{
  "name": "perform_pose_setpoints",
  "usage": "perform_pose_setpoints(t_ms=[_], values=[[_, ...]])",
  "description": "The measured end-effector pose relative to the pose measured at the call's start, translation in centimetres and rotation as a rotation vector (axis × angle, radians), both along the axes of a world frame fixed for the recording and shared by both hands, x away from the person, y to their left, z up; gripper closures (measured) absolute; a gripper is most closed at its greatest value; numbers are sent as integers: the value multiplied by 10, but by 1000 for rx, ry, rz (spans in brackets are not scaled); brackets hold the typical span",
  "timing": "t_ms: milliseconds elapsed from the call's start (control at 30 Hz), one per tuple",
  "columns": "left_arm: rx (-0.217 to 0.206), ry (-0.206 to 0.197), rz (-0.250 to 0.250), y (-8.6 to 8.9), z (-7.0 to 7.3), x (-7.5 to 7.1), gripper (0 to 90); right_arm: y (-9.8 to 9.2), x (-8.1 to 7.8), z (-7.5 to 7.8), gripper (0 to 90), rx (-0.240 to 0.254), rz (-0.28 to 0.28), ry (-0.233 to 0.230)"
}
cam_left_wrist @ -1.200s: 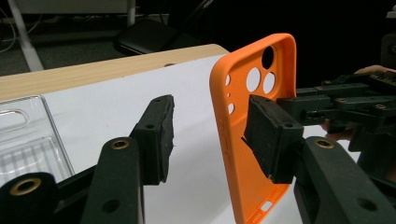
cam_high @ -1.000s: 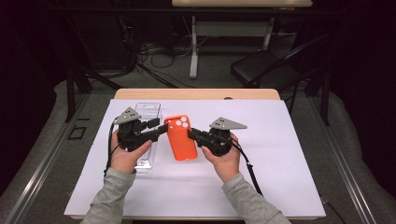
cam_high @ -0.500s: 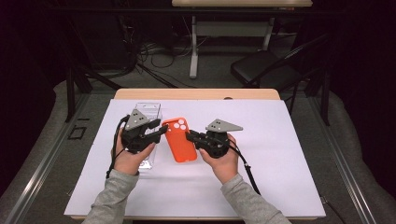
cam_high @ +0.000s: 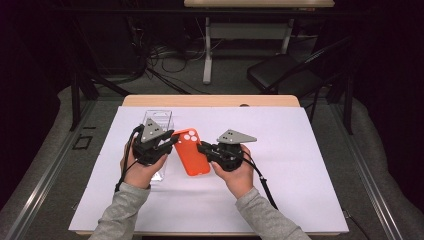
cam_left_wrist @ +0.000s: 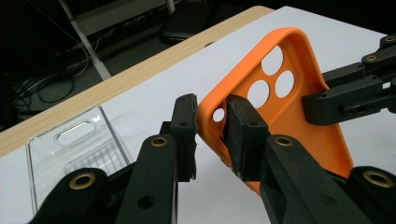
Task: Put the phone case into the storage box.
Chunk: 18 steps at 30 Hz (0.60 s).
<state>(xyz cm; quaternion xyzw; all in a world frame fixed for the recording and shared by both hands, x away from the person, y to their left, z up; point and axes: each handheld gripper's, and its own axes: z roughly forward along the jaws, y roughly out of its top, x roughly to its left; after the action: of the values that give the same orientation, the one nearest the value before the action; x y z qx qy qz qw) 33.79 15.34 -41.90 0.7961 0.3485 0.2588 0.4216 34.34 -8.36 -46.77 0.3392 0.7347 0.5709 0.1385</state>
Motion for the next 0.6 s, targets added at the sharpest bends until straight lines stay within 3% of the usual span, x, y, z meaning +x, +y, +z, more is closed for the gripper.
perform_pose_setpoints(t_ms=[600], values=[[36,-13,-10,0,0,0,806,-1,0,-1,822,1,3,9]])
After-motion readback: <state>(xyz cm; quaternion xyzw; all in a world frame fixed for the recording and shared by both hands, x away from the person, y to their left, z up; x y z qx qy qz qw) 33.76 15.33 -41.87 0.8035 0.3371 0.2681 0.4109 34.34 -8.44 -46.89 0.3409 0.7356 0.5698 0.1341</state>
